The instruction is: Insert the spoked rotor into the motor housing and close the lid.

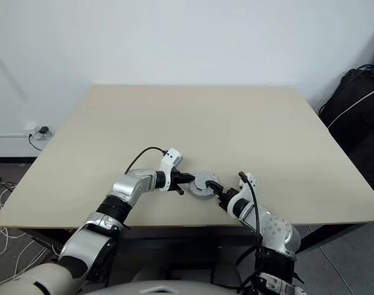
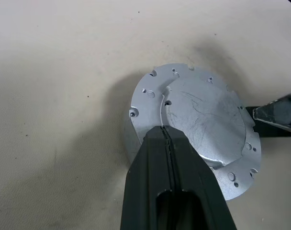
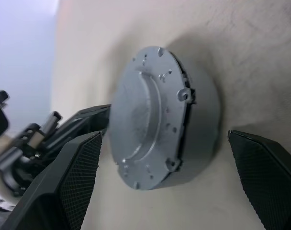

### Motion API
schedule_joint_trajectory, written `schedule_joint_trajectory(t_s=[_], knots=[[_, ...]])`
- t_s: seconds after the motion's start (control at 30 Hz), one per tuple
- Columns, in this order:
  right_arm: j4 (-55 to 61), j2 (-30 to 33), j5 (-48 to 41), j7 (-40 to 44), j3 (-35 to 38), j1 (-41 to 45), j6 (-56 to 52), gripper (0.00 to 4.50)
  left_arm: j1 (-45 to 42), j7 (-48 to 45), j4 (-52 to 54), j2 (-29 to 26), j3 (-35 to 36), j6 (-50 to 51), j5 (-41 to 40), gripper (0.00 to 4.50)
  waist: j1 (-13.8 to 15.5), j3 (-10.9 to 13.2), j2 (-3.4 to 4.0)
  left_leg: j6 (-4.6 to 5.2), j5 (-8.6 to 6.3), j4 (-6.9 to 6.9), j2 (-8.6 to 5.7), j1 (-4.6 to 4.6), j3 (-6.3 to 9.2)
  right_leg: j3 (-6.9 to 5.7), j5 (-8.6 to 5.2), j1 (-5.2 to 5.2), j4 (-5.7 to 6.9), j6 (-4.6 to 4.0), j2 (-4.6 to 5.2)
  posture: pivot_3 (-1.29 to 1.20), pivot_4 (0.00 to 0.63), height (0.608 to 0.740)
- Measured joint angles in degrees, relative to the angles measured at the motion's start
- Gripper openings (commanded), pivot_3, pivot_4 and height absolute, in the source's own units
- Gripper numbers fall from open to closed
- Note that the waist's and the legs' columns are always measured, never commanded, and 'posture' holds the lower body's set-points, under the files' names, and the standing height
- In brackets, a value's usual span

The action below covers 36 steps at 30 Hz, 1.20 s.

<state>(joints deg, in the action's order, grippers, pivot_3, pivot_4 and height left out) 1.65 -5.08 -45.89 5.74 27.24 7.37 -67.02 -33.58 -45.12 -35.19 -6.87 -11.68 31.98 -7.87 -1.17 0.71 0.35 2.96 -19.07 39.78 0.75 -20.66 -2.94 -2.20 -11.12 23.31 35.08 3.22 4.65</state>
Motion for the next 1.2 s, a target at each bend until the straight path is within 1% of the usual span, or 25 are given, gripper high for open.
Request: schedule_joint_trajectory(t_s=[0.4,0.63,0.73,0.8,0.9,0.93,1.2], knots=[[-8.01,-0.75,-7.39,-2.11,1.75,2.63,0.63,4.49,0.16,0.07,0.33,-0.68,0.07,0.04,0.06,0.0,-0.55,-0.03,0.07,0.0,0.01,0.0,0.05,0.03,-0.05,0.06,0.09,0.03,0.02,0.04,-0.05,0.0,0.0,0.74],[-8.48,-0.72,-10.42,-2.15,0.54,2.75,-2.31,4.49,0.44,0.23,0.56,-1.11,0.13,0.09,0.06,0.0,-0.55,-0.03,0.1,0.01,0.0,-0.01,0.04,-0.05,-0.07,0.09,0.09,0.11,0.0,0.04,-0.05,0.0,0.0,0.74],[-8.47,-0.71,-11.15,-2.33,0.39,2.74,-2.27,3.88,0.69,0.49,0.66,-1.13,0.14,0.1,0.06,0.0,-0.49,-0.03,0.1,0.02,0.0,-0.01,0.04,-0.05,-0.08,0.09,0.09,0.11,0.0,0.04,-0.04,0.0,0.0,0.74],[-8.47,-0.69,-11.27,-2.54,0.39,2.64,-2.17,3.27,0.98,0.61,1.08,-1.25,0.22,0.14,0.07,0.0,-0.47,-0.03,0.1,0.02,0.0,-0.01,0.04,-0.05,-0.07,0.09,0.09,0.11,0.0,0.04,-0.05,0.0,0.0,0.74],[-8.47,-0.66,-11.4,-3.17,0.39,2.49,-1.46,2.25,1.2,0.94,1.35,-1.26,0.51,0.21,0.06,0.0,-0.39,-0.02,0.1,0.02,-0.01,-0.01,0.04,-0.06,-0.08,0.09,0.09,0.11,-0.01,0.05,-0.04,0.0,0.0,0.74],[-8.46,-0.66,-11.62,-3.22,0.39,2.48,-0.98,2.02,1.23,1.0,1.42,-1.25,0.51,0.25,0.07,0.0,-0.36,-0.03,0.1,0.02,-0.01,-0.01,0.03,-0.06,-0.08,0.09,0.09,0.11,-0.01,0.05,-0.04,0.0,0.0,0.74],[-8.45,-0.5,-12.67,-3.64,0.16,1.94,0.24,2.02,1.44,1.05,1.63,-1.14,0.53,0.34,0.03,0.0,-0.19,-0.03,0.11,0.02,-0.01,-0.01,0.03,-0.06,-0.08,0.09,0.09,0.1,-0.02,0.05,-0.04,0.0,0.0,0.74]])
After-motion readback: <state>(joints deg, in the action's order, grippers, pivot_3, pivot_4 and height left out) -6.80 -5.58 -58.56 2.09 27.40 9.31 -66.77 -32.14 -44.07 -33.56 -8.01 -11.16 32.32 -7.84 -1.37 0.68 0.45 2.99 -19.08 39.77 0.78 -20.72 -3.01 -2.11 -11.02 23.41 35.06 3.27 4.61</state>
